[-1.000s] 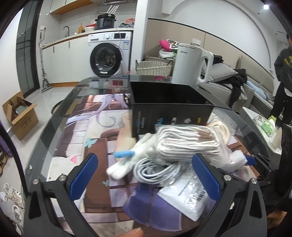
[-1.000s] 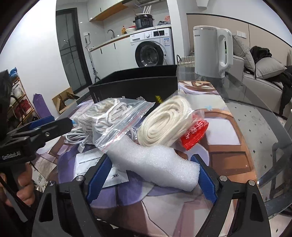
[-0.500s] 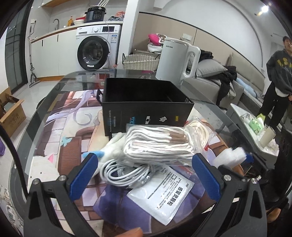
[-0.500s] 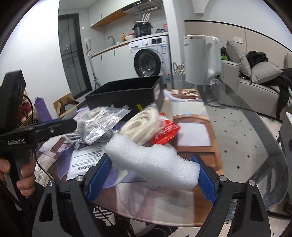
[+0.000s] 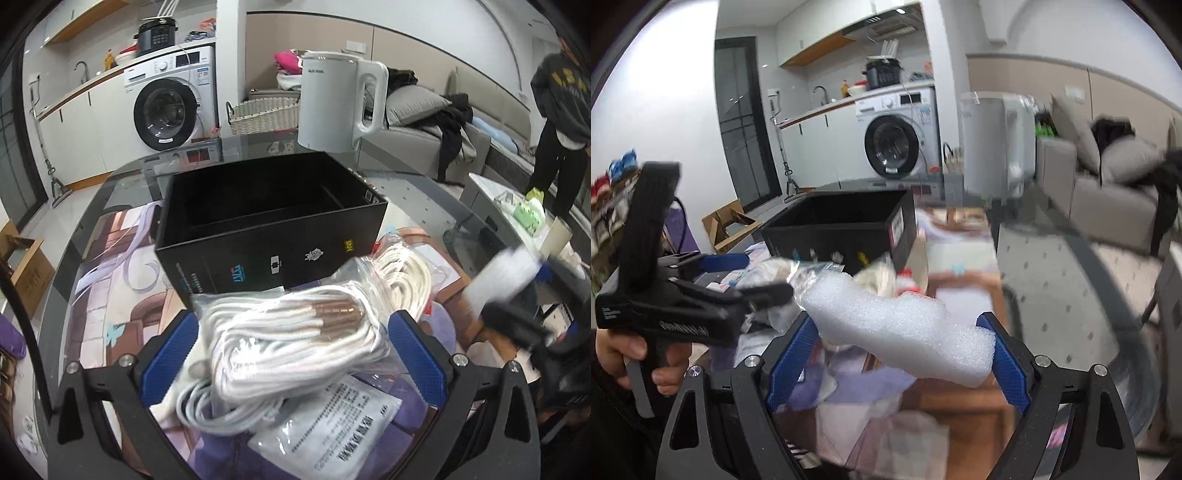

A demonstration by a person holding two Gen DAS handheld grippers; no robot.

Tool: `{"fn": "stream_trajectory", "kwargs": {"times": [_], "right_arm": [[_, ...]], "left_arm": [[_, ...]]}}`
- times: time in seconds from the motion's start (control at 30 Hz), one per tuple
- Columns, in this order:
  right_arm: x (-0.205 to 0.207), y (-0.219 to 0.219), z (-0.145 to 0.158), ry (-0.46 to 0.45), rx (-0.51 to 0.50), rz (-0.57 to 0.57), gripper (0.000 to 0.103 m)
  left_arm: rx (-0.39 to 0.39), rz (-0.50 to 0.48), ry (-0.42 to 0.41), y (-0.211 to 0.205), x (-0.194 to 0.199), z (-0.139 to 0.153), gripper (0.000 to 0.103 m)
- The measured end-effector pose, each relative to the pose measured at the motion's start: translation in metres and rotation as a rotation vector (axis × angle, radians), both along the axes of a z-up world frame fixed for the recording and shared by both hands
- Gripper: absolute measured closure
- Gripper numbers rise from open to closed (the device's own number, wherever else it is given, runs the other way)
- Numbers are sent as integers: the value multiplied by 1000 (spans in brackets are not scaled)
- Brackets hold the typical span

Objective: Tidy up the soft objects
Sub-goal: 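Grasp the clear bag of white cables with the left gripper while the right holds the foam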

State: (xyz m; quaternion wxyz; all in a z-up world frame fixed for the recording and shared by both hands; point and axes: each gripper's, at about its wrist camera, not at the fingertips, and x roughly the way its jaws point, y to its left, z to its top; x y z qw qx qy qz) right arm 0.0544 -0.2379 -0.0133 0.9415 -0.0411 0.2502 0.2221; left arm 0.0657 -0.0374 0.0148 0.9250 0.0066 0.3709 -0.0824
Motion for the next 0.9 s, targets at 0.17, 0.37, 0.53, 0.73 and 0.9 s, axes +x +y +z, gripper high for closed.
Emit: {"fn": "stream_trajectory", "kwargs": {"times": [0.17,0.37,0.53,0.73,0.9], "right_arm": [[10,4,2,6,27,15,14],[13,10,-6,36,20,35,14],[14,11,-7,40,21,38,14],[15,11,-7,37,14,42,14],[13,11,-7,30,16,47,14]], "left_arm": [[-23,4,28,6,3,-10,0],[-49,-10,10,5,-2,-9,4],[-43,-15,5,2,-3,-8,13],[-32,-32,-16,0,-6,-6,20],[-39,-47,-35,3,-13,-3,34]]}}
